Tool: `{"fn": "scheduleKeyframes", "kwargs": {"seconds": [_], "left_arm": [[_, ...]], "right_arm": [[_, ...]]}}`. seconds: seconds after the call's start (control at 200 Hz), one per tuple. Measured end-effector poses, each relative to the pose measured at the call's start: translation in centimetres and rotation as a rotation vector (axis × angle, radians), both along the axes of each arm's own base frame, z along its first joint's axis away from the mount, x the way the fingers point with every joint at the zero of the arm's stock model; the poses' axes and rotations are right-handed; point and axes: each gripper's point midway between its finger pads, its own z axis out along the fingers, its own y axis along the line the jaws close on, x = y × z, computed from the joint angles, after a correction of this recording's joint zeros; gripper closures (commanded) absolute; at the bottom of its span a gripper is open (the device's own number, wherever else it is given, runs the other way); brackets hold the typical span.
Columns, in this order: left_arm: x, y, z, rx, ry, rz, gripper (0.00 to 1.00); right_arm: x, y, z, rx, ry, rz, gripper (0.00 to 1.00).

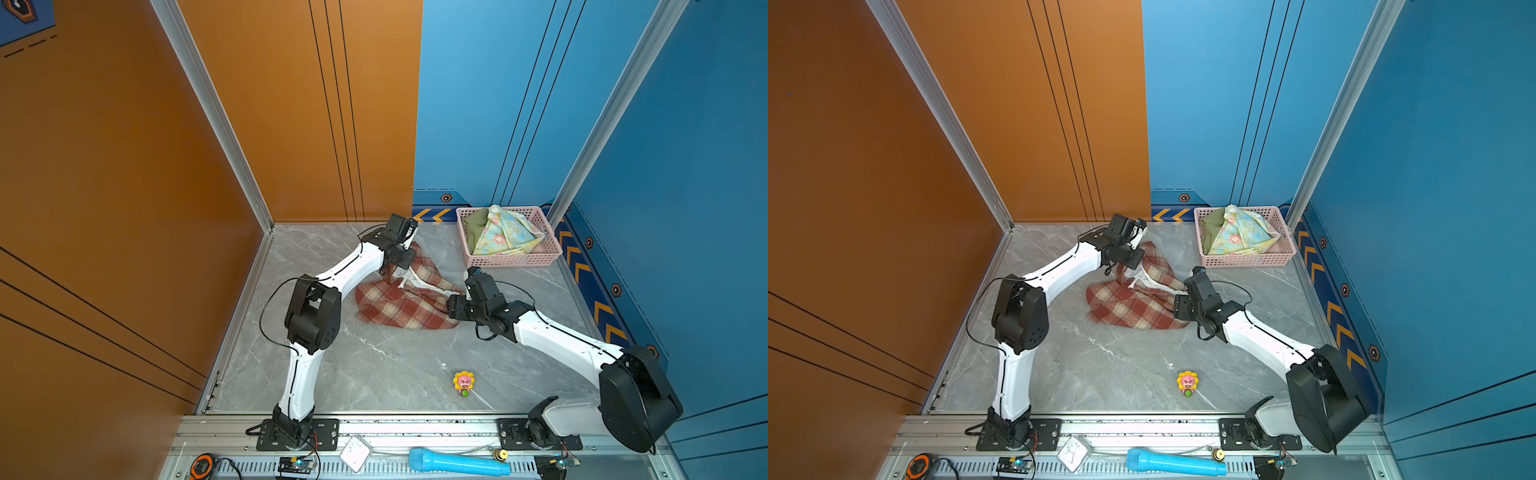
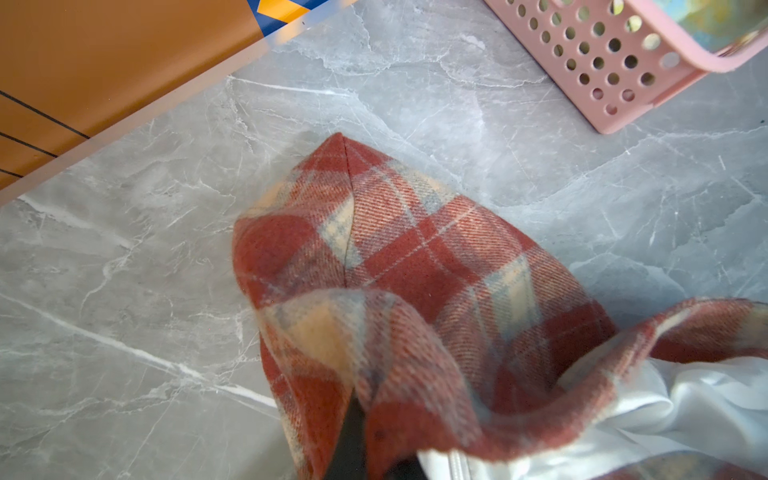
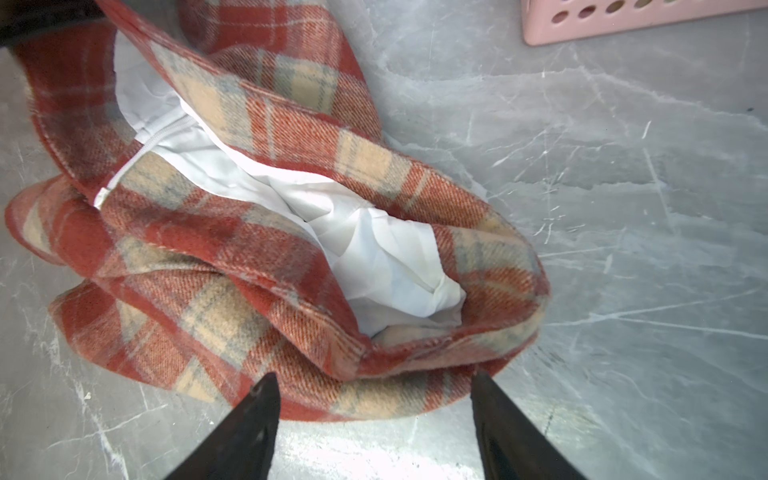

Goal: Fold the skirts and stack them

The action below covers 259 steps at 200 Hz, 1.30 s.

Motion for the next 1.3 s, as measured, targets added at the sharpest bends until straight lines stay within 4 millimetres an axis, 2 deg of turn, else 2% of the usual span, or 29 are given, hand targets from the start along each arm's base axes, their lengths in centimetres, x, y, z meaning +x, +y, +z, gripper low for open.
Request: {"fn": "scheduleKeyframes", "kwargs": {"seconds": [0.07,0.15,0.17,0.19,0.2,0.205,0.225,0.27,0.355,0.461,0.516,0.601,0.696,0.716,0.736,0.741,0.761,0.871,0.976,1.121,1.207,1.297], "left_arm": [[0.0,0.0,0.0,-0.005,0.003,0.008,1.0],[0.0,0.0,0.0,-0.011,0.006,0.016,1.0],[0.0,0.0,0.0,-0.012,0.006,0.017,1.0],[0.0,0.1,0.0,-0.013,0.007,0.02,1.0],[0.1,0.1,0.0,-0.015,0.007,0.023,1.0],[0.1,0.1,0.0,-0.015,0.007,0.023,1.0],[0.1,0.1,0.0,-0.017,0.009,0.026,1.0],[0.1,0.3,0.0,-0.02,0.011,0.033,1.0],[0.2,0.4,0.1,-0.028,0.012,0.045,1.0],[0.3,1.0,0.9,-0.04,0.018,0.072,1.0],[0.5,1.7,2.2,-0.056,0.009,0.096,1.0],[0.9,3.6,5.3,-0.094,-0.025,0.15,1.0],[1.0,7.1,10.2,-0.153,-0.086,0.231,1.0],[1.0,8.2,11.8,-0.172,-0.112,0.256,1.0],[0.9,8.9,12.6,-0.183,-0.123,0.271,1.0],[0.9,9.6,13.6,-0.193,-0.139,0.284,1.0],[0.8,10.3,14.4,-0.202,-0.151,0.298,1.0],[-1.1,15.7,21.8,-0.282,-0.281,0.398,1.0],[-4.4,18.8,27.4,-0.337,-0.392,0.446,1.0],[-9.1,20.2,32.2,-0.384,-0.493,0.455,1.0],[-10.8,20.7,33.6,-0.396,-0.525,0.455,1.0],[-11.8,21.1,34.3,-0.394,-0.541,0.467,1.0]], "right_arm": [[0.4,0.2,-0.8,-0.009,0.015,-0.008,0.33],[1.0,0.6,-1.8,-0.021,0.03,-0.023,0.47],[1.2,0.6,-2.0,-0.031,0.032,-0.019,0.54],[1.4,0.7,-2.2,-0.03,0.038,-0.025,0.64],[1.5,0.8,-2.3,-0.037,0.036,-0.02,0.73],[1.5,0.8,-2.3,-0.037,0.037,-0.022,0.73],[1.8,0.9,-2.5,-0.037,0.037,-0.025,0.85],[2.2,1.1,-2.6,-0.045,0.028,-0.029,1.0],[2.7,1.2,-2.4,-0.055,0.009,-0.029,1.0],[3.3,1.9,-0.4,-0.079,-0.053,-0.005,1.0],[3.5,2.6,1.5,-0.079,-0.101,0.021,1.0],[3.6,3.7,5.6,-0.06,-0.196,0.063,1.0],[3.3,4.8,11.3,-0.024,-0.321,0.107,1.0],[3.2,5.0,12.5,-0.017,-0.347,0.116,1.0],[3.0,5.2,13.7,-0.006,-0.373,0.124,1.0],[2.9,5.2,14.0,-0.005,-0.38,0.128,1.0],[2.7,5.4,15.2,0.003,-0.403,0.137,1.0],[1.2,6.9,20.9,0.047,-0.526,0.189,1.0],[-1.1,9.4,25.1,0.082,-0.612,0.272,1.0],[-3.9,11.9,29.2,0.096,-0.688,0.361,1.0],[-4.6,12.1,30.9,0.114,-0.71,0.375,1.0],[-4.2,11.5,31.9,0.136,-0.709,0.361,1.0]]}}
